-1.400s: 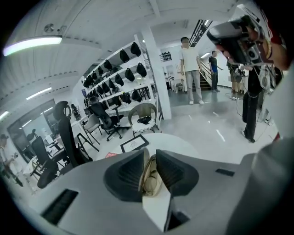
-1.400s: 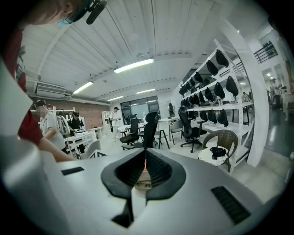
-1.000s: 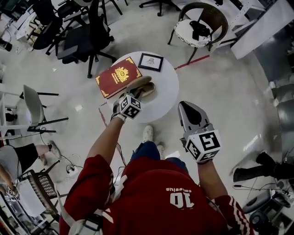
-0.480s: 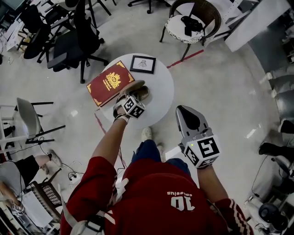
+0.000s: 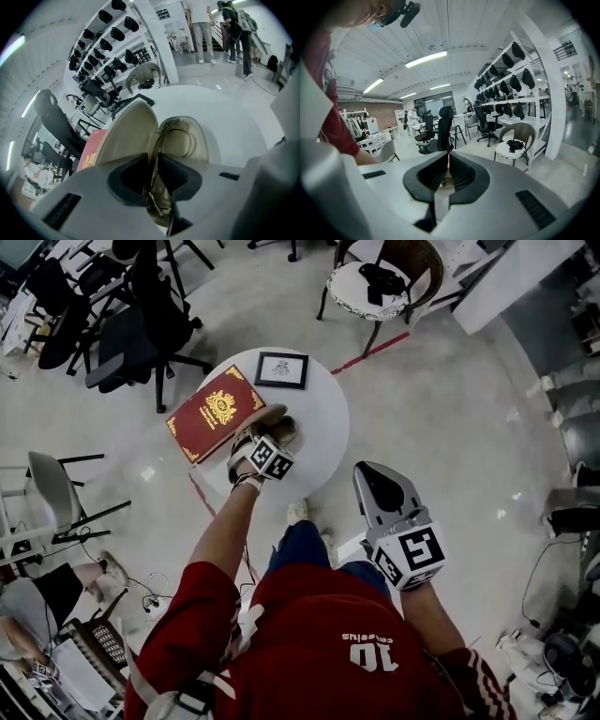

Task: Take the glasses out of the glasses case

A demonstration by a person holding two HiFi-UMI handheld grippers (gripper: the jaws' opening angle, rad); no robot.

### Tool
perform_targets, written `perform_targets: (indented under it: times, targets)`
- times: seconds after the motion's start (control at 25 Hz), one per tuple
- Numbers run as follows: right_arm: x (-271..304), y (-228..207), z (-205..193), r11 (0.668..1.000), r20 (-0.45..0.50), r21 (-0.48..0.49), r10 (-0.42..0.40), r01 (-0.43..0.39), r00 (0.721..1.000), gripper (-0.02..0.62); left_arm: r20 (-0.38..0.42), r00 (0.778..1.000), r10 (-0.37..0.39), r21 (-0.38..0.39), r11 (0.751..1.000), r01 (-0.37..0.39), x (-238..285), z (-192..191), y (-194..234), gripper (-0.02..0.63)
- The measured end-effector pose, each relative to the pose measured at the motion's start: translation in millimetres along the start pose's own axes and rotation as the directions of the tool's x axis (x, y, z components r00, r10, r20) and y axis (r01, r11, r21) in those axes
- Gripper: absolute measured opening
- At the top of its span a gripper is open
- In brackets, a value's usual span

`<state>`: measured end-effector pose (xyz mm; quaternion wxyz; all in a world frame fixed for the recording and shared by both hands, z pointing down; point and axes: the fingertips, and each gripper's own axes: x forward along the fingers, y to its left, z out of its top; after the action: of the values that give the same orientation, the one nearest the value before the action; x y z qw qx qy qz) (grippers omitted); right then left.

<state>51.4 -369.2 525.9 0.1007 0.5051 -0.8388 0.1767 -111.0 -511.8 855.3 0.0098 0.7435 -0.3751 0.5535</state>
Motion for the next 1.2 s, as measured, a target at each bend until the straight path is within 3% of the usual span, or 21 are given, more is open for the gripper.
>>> perform_targets:
  times: [0.24, 0.44, 0.76, 1.2]
  targets:
    - [-0.2, -2.3, -0.3, 1.000, -0.003, 0.015, -0.003, 0.003, 1.000, 0.018, 0.005, 1.000, -0.002, 0.026, 1.000, 0.002, -4.4, 2.9, 0.2, 0.023]
    - [-1.5, -0.2, -3.9, 1.000, -0.004, 0.012, 0.004, -0.004, 1.000, 0.018, 0.012, 1.000, -0.011, 0.034, 0.999, 0.010, -6.7, 1.5, -2.2, 0.021]
    - [-10.6, 9.2, -0.4, 1.000, 0.002, -0.005, 0.016, -0.016, 1.000, 0.018, 0.040, 0.999, 0.037, 0.044, 0.998, -0.039, -23.0, 5.3, 3.3, 0.021]
    - [-43.8, 21.3, 15.1, 0.998, 0.053, -0.029, 0.049, -0.048, 0.997, 0.018, 0.121, 0.987, 0.101, -0.029, 0.995, -0.099, -88.1, 28.9, 5.2, 0.020]
